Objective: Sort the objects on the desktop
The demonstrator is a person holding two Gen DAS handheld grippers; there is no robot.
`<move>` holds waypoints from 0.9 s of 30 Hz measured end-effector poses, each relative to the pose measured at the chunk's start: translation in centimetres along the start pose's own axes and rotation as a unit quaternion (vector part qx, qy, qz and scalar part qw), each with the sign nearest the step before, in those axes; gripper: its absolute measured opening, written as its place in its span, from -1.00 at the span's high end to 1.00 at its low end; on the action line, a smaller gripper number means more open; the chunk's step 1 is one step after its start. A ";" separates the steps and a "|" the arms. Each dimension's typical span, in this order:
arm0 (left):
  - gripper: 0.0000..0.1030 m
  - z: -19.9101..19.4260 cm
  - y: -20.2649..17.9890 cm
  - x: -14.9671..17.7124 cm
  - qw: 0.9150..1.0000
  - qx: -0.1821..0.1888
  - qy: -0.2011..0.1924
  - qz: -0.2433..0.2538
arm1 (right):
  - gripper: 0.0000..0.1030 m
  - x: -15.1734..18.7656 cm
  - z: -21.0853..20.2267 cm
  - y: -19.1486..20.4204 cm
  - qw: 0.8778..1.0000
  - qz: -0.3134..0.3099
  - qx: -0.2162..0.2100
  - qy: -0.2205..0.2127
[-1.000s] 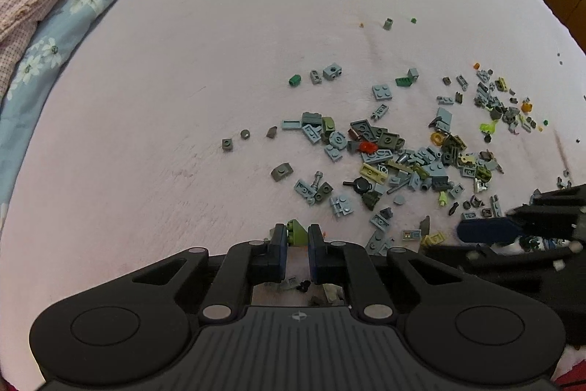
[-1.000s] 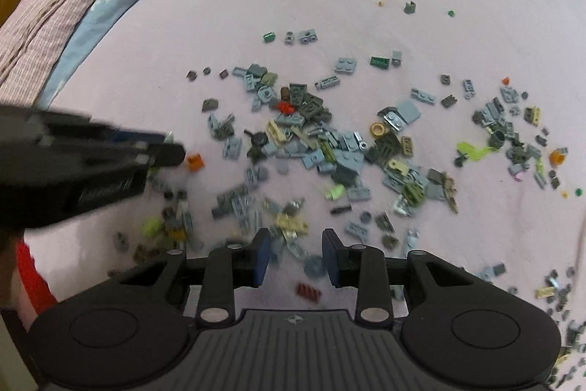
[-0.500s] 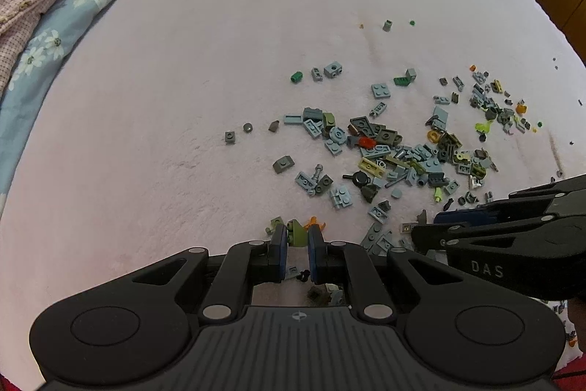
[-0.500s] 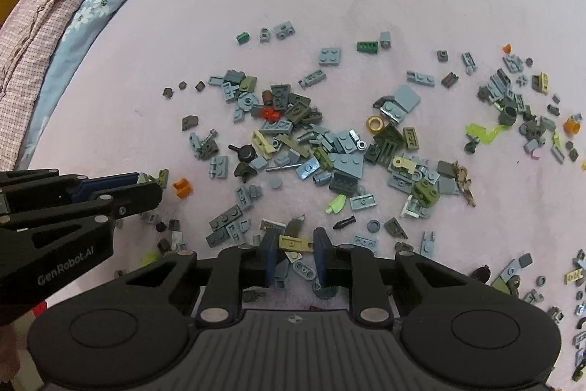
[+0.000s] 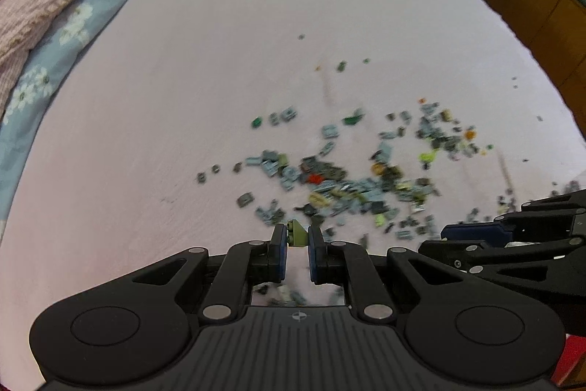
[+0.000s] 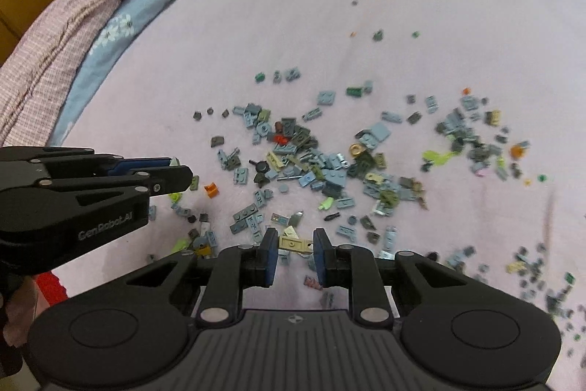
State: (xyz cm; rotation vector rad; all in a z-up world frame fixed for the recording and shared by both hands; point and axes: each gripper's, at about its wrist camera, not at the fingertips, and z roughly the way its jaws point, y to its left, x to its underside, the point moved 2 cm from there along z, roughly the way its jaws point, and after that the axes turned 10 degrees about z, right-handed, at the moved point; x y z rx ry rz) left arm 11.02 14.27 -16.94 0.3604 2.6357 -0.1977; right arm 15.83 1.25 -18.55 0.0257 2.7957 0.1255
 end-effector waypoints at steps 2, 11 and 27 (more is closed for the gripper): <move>0.74 -1.0 -0.6 -0.3 1.000 0.008 -0.006 0.006 | 0.57 0.3 -1.9 -0.5 1.000 0.005 0.004 -0.009; 0.74 -5.1 -3.7 -1.6 0.998 0.042 -0.028 0.040 | 0.57 0.7 -9.3 -0.4 0.998 0.011 0.009 -0.055; 0.74 -8.3 -7.7 -5.4 0.991 0.059 -0.069 0.100 | 0.57 2.1 -17.4 -1.4 0.992 0.005 0.032 -0.126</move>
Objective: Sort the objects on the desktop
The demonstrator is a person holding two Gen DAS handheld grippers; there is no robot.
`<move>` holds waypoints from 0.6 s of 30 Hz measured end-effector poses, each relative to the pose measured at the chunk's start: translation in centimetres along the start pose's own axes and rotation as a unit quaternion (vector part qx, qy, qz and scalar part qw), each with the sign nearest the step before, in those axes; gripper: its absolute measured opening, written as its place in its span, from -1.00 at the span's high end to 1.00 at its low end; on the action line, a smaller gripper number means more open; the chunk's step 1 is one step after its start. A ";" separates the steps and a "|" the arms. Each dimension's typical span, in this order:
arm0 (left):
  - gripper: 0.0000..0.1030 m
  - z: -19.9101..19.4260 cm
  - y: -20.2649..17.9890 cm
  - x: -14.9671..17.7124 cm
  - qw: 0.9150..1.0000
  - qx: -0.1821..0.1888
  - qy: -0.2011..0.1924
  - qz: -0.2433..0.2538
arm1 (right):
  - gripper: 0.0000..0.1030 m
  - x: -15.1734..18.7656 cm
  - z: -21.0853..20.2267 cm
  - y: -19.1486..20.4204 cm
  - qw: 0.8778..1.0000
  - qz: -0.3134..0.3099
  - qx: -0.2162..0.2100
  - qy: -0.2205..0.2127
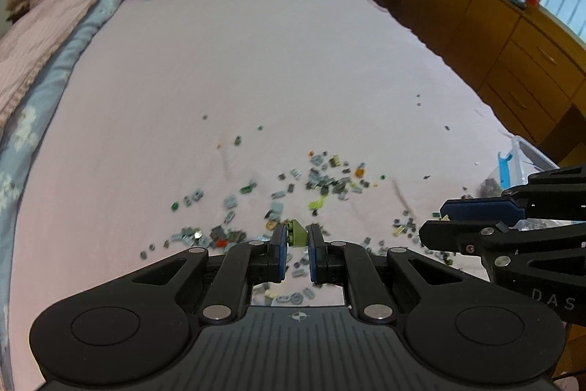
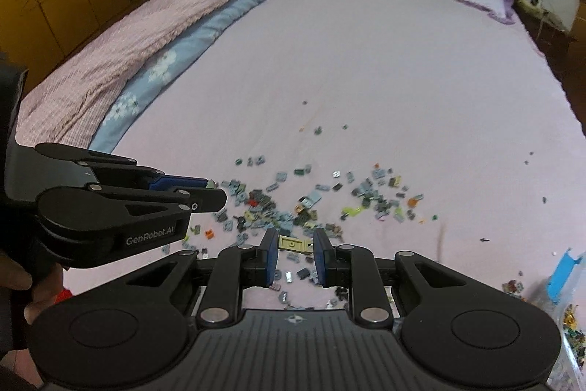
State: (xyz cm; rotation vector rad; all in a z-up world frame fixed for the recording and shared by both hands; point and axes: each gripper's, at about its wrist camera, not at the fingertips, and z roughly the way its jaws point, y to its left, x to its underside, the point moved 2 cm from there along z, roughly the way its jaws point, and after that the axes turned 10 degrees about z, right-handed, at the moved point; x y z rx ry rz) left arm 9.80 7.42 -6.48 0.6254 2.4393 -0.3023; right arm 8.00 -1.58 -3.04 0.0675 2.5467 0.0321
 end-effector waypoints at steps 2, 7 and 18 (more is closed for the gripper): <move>0.74 0.0 -0.8 -0.5 1.000 0.003 -0.003 0.010 | 0.57 0.0 -0.6 -0.7 1.000 0.007 0.004 -0.006; 0.74 0.1 -2.8 -1.5 0.999 0.004 -0.009 0.031 | 0.57 0.6 -1.8 -2.7 1.000 0.022 0.008 -0.019; 0.74 -0.6 -9.5 -3.1 0.998 0.001 -0.012 0.066 | 0.57 2.5 -5.4 -8.3 0.998 0.043 0.011 -0.044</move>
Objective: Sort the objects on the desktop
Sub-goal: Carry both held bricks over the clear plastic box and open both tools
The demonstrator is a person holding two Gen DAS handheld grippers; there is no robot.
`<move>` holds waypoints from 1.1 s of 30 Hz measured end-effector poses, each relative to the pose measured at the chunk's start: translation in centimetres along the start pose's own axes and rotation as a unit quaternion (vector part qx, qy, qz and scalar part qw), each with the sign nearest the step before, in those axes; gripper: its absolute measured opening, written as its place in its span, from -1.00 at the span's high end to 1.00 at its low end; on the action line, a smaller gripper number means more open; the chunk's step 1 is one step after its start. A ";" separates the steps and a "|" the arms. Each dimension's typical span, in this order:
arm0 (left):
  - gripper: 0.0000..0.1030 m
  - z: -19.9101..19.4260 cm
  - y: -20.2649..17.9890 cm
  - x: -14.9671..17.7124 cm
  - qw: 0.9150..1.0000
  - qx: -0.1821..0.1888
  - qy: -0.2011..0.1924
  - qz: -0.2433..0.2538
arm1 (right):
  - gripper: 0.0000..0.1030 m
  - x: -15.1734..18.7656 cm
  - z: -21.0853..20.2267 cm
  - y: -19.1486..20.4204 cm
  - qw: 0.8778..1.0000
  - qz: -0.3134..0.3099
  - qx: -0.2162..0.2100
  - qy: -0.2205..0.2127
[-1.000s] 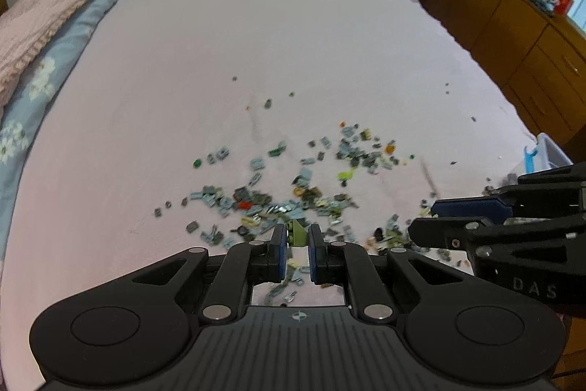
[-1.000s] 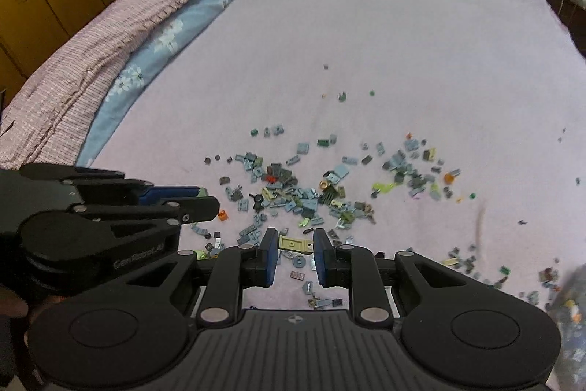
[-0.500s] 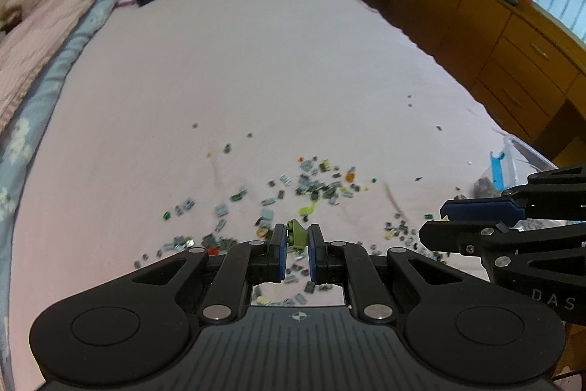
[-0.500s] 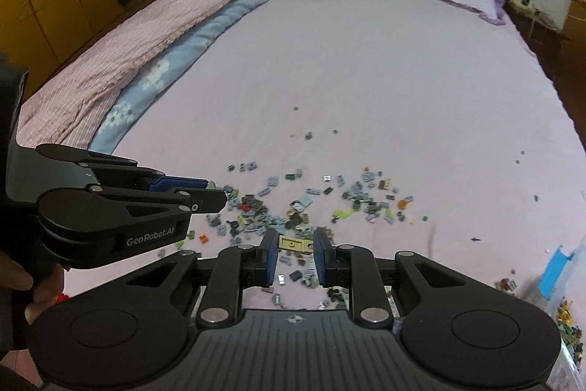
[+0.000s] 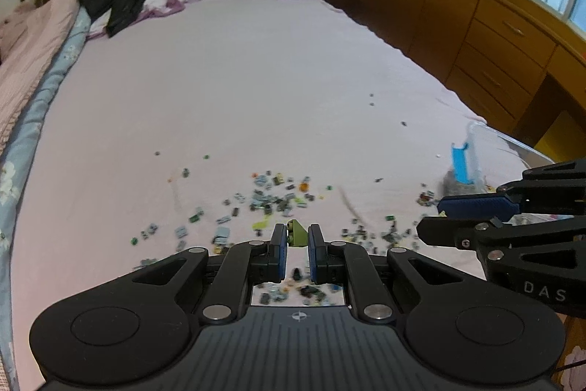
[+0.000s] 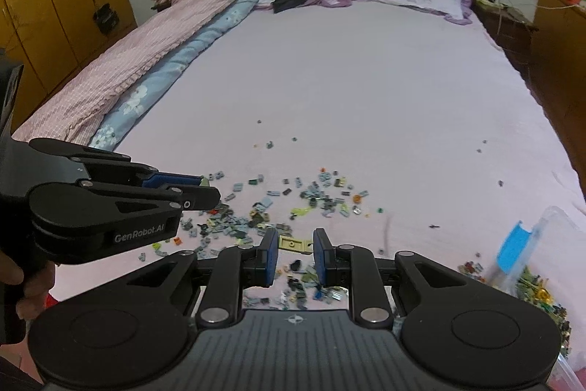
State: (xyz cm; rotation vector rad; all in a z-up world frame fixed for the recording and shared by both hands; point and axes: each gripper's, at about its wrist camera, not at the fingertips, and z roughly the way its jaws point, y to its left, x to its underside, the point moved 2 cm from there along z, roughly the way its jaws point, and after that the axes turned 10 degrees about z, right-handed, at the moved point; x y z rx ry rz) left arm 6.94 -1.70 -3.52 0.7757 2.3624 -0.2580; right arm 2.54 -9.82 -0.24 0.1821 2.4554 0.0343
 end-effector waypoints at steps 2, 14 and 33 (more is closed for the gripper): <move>0.74 -0.1 -1.6 -0.4 1.000 0.002 0.000 0.003 | 0.57 0.4 -0.9 -1.2 1.000 0.001 0.001 -0.003; 0.74 -0.5 -10.5 -2.6 1.000 -0.008 -0.002 -0.012 | 0.57 2.6 -6.0 -10.3 1.000 -0.003 -0.008 -0.008; 0.74 -1.4 -15.8 -5.8 0.999 0.031 -0.034 0.012 | 0.57 5.5 -11.0 -18.9 0.998 0.054 0.042 -0.013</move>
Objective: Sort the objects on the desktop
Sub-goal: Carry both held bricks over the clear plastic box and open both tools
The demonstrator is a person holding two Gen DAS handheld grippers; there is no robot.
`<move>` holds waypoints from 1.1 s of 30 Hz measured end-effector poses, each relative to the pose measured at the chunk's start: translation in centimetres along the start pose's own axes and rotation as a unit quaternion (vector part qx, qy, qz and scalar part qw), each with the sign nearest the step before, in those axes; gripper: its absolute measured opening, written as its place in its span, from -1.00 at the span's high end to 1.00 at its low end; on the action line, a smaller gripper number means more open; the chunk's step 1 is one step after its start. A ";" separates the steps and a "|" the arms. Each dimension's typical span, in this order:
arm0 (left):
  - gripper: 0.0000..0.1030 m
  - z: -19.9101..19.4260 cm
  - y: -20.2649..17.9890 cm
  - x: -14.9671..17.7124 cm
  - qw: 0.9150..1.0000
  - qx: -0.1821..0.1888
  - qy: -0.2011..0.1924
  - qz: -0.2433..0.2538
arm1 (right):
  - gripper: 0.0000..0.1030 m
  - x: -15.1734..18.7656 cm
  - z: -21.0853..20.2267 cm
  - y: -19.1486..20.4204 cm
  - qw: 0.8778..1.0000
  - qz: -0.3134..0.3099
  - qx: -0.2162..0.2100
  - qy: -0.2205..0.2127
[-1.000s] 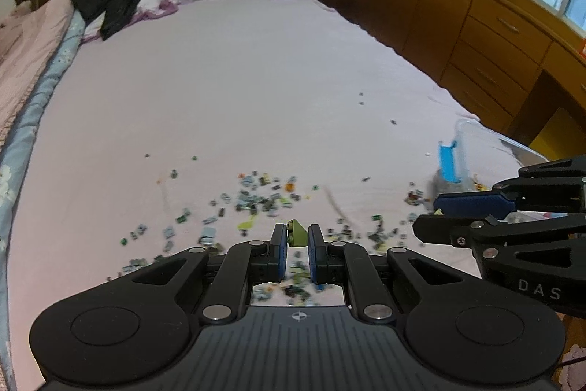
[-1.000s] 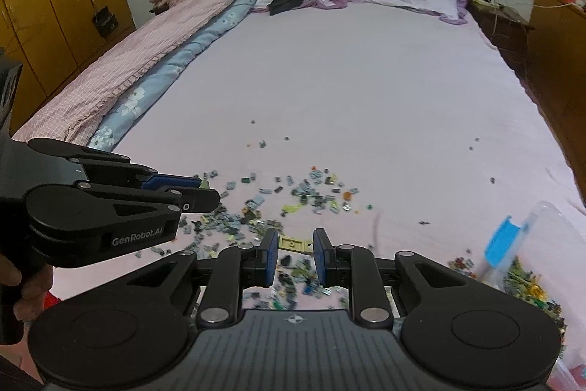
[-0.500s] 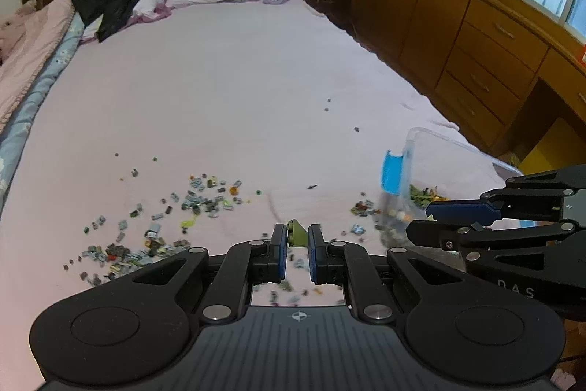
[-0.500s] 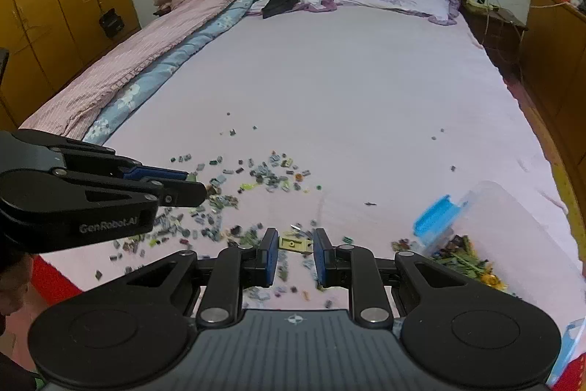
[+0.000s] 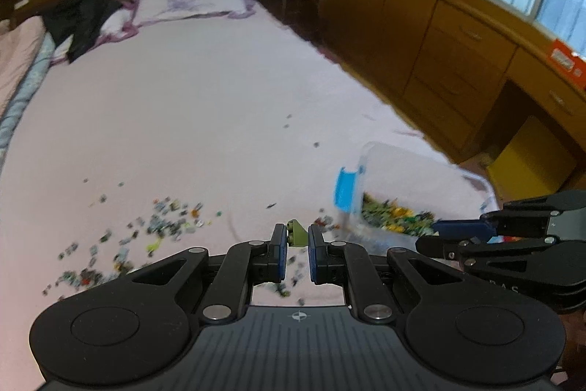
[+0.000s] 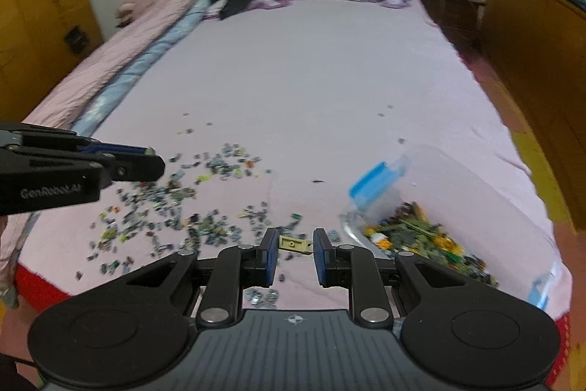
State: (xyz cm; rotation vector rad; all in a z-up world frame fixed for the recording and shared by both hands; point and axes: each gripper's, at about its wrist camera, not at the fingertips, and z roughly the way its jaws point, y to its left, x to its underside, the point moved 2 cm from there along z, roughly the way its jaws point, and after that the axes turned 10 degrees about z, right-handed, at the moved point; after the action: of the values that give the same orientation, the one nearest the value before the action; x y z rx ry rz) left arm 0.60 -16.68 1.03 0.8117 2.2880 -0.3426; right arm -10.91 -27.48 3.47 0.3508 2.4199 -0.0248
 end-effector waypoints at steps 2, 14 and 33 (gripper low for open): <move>0.74 0.5 -0.3 -0.2 1.000 0.010 -0.006 0.008 | 0.57 -0.2 -0.1 0.0 1.000 0.005 0.012 -0.006; 0.74 1.9 -3.9 -2.3 0.999 0.020 -0.010 0.025 | 0.57 -0.4 -0.9 -2.8 0.999 0.022 0.023 -0.021; 0.74 7.1 -14.1 -8.0 0.998 0.042 -0.001 0.053 | 0.57 -1.7 -2.8 -13.9 0.998 0.054 0.025 -0.035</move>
State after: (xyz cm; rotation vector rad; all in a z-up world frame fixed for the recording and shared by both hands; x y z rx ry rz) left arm -0.14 -34.39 1.55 0.9708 2.2304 -0.3929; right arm -15.02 -41.00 5.66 0.4946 2.3319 -0.0480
